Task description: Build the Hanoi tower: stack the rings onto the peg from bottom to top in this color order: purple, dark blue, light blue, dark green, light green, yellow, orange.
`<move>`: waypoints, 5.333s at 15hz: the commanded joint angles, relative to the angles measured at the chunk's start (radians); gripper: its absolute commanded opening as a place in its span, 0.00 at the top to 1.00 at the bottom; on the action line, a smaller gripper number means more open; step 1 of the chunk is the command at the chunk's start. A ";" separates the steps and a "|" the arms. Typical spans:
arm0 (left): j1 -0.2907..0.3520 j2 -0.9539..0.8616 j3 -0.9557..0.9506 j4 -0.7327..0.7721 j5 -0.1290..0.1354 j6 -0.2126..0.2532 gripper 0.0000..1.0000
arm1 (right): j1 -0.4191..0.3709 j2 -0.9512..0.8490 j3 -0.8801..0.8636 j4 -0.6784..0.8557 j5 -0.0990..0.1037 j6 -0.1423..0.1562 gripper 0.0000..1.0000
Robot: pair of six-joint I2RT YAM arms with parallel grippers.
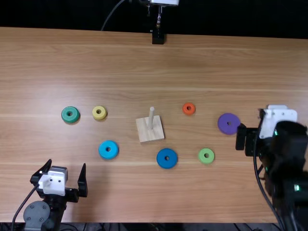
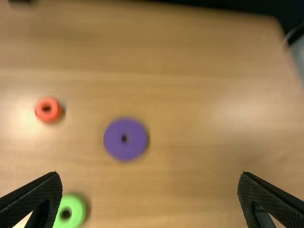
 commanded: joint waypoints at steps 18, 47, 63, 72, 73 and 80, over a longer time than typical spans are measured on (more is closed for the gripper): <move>-0.013 -0.012 -0.105 -0.079 0.010 -0.002 0.00 | -0.088 0.719 0.215 0.015 -0.159 0.235 0.00; -0.013 -0.012 -0.105 -0.079 0.010 -0.002 0.00 | -0.080 0.864 0.204 0.164 -0.158 0.240 0.00; -0.013 -0.012 -0.105 -0.079 0.010 -0.003 0.00 | -0.065 0.864 0.145 0.160 -0.158 0.249 0.00; -0.013 -0.012 -0.105 -0.079 0.010 -0.002 0.00 | -0.065 0.854 0.132 0.160 -0.148 0.249 1.00; -0.013 -0.012 -0.105 -0.079 0.010 -0.003 0.00 | -0.065 0.849 0.137 0.160 -0.148 0.251 1.00; -0.013 -0.012 -0.105 -0.079 0.010 -0.002 0.00 | 0.061 0.617 0.215 0.007 -0.156 0.152 1.00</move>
